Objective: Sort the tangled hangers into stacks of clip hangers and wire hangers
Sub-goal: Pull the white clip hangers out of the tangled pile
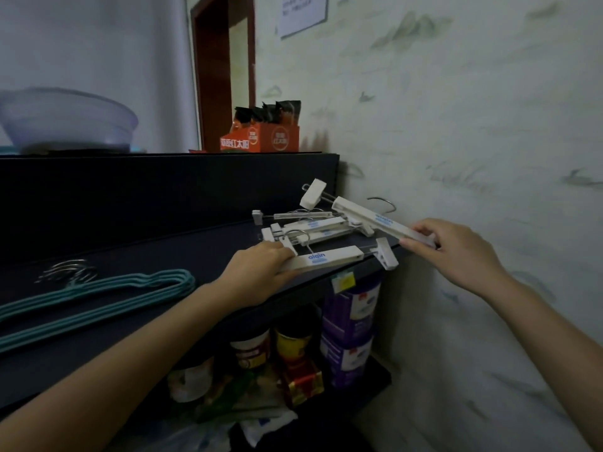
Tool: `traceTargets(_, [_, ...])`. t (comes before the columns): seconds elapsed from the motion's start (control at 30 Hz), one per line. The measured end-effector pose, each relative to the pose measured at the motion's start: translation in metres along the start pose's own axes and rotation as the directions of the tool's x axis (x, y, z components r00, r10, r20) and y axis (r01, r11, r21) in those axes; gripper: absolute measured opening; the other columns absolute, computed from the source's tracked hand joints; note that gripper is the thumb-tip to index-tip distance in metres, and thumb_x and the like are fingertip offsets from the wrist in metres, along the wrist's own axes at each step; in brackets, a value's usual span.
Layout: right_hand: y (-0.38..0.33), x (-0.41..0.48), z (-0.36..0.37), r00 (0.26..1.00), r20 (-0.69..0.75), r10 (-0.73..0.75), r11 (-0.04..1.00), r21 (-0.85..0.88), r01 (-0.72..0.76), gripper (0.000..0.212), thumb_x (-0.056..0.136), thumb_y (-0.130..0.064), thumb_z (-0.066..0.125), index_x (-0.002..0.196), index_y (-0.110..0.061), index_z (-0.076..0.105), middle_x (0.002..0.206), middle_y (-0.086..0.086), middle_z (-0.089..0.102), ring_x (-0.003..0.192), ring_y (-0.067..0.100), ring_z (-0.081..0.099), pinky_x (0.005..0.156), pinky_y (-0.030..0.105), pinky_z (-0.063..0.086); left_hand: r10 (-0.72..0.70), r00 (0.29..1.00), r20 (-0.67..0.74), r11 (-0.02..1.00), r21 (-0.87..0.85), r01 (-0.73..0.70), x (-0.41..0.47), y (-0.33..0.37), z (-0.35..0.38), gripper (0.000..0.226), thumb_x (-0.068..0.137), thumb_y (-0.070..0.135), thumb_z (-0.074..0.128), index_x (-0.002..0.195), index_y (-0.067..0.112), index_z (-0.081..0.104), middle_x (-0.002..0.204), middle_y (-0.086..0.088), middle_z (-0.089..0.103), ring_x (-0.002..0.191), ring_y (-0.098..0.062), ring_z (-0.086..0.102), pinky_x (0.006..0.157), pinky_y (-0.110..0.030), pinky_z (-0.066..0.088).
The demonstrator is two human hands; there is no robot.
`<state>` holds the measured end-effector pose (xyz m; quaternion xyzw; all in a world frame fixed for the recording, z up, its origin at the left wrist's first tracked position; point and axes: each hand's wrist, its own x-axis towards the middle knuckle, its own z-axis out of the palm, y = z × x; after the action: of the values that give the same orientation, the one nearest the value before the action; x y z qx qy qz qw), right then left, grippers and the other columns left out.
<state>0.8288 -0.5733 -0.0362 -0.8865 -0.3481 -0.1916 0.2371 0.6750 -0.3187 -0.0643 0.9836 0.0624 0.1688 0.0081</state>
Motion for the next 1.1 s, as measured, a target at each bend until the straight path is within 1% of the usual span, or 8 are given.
traceTargets(0.27, [0.034, 0.054, 0.018, 0.999, 0.010, -0.044, 0.999, -0.030, 0.044, 0.023, 0.086, -0.050, 0.055, 0.100, -0.033, 0.061, 0.085, -0.008, 0.060, 0.075, 0.017, 0.055, 0.057, 0.029, 0.036, -0.025, 0.999, 0.044, 0.999, 0.033, 0.023, 0.075, 0.004, 0.047, 0.035, 0.094, 0.041, 0.042, 0.114, 0.016, 0.055, 0.118, -0.002, 0.055, 0.111, -0.020, 0.048, 0.079, -0.031, 0.042])
traceTargets(0.37, [0.042, 0.083, 0.031, 0.997, 0.019, -0.073, 0.996, -0.052, 0.074, 0.027, 0.085, -0.053, 0.053, 0.101, -0.033, 0.060, 0.087, -0.008, 0.060, 0.073, 0.016, 0.054, 0.055, 0.027, 0.034, -0.043, 0.998, 0.051, 0.999, 0.028, 0.042, 0.097, -0.002, 0.061, 0.036, 0.094, 0.043, 0.040, 0.109, 0.014, 0.056, 0.113, -0.004, 0.055, 0.109, -0.022, 0.048, 0.080, -0.035, 0.044])
traceTargets(0.43, [0.047, 0.101, 0.040, 0.995, 0.032, -0.093, 0.994, -0.061, 0.094, 0.028, 0.085, -0.055, 0.052, 0.100, -0.033, 0.059, 0.090, -0.008, 0.061, 0.072, 0.015, 0.054, 0.052, 0.025, 0.031, -0.045, 0.998, 0.045, 0.998, 0.033, 0.044, 0.109, -0.004, 0.066, 0.036, 0.095, 0.042, 0.039, 0.111, 0.014, 0.055, 0.112, -0.005, 0.054, 0.108, -0.022, 0.048, 0.082, -0.036, 0.045])
traceTargets(0.6, [0.055, 0.135, 0.061, 0.989, 0.062, -0.137, 0.988, -0.062, 0.141, 0.029, 0.086, -0.054, 0.052, 0.104, -0.032, 0.059, 0.089, -0.011, 0.057, 0.065, 0.004, 0.045, 0.049, 0.021, 0.026, -0.036, 0.999, 0.021, 0.996, 0.085, 0.034, 0.134, -0.009, 0.074, 0.037, 0.095, 0.041, 0.037, 0.114, 0.013, 0.053, 0.113, -0.007, 0.054, 0.104, -0.021, 0.047, 0.079, -0.029, 0.038])
traceTargets(0.77, [0.055, 0.170, 0.082, 0.973, 0.099, -0.207, 0.978, -0.012, 0.209, 0.027, 0.084, -0.051, 0.056, 0.101, -0.031, 0.061, 0.087, -0.012, 0.055, 0.077, 0.012, 0.051, 0.055, 0.026, 0.032, -0.060, 0.998, -0.006, 0.994, 0.094, 0.060, 0.153, -0.016, 0.082, 0.039, 0.095, 0.040, 0.038, 0.120, 0.013, 0.051, 0.116, -0.007, 0.051, 0.105, -0.021, 0.045, 0.078, -0.028, 0.037])
traceTargets(0.9, [0.050, 0.194, 0.100, 0.929, 0.179, -0.324, 0.946, 0.071, 0.316, 0.027, 0.086, -0.044, 0.059, 0.106, -0.026, 0.060, 0.094, -0.009, 0.057, 0.078, 0.010, 0.050, 0.054, 0.017, 0.029, -0.124, 0.991, -0.049, 0.988, 0.091, 0.128, 0.164, -0.020, 0.085, 0.037, 0.093, 0.040, 0.044, 0.115, 0.012, 0.055, 0.117, -0.006, 0.046, 0.107, -0.020, 0.045, 0.079, -0.029, 0.043])
traceTargets(1.0, [0.045, 0.212, 0.116, 0.902, 0.199, -0.382, 0.924, 0.100, 0.370, 0.031, 0.086, -0.043, 0.059, 0.110, -0.023, 0.059, 0.107, -0.004, 0.061, 0.085, 0.011, 0.053, 0.064, 0.023, 0.037, -0.135, 0.986, -0.100, 0.982, 0.120, 0.147, 0.165, -0.017, 0.084, 0.037, 0.093, 0.040, 0.044, 0.117, 0.014, 0.055, 0.117, -0.002, 0.048, 0.107, -0.016, 0.045, 0.076, -0.023, 0.036])
traceTargets(1.1, [0.034, 0.223, 0.131, 0.875, 0.228, -0.427, 0.904, 0.076, 0.421, 0.031, 0.086, -0.046, 0.056, 0.109, -0.025, 0.058, 0.109, -0.004, 0.062, 0.093, 0.014, 0.057, 0.076, 0.032, 0.047, -0.116, 0.981, -0.155, 0.973, 0.181, 0.143, 0.159, -0.014, 0.080, 0.036, 0.092, 0.038, 0.045, 0.120, 0.017, 0.055, 0.119, 0.000, 0.051, 0.113, -0.016, 0.045, 0.081, -0.025, 0.036])
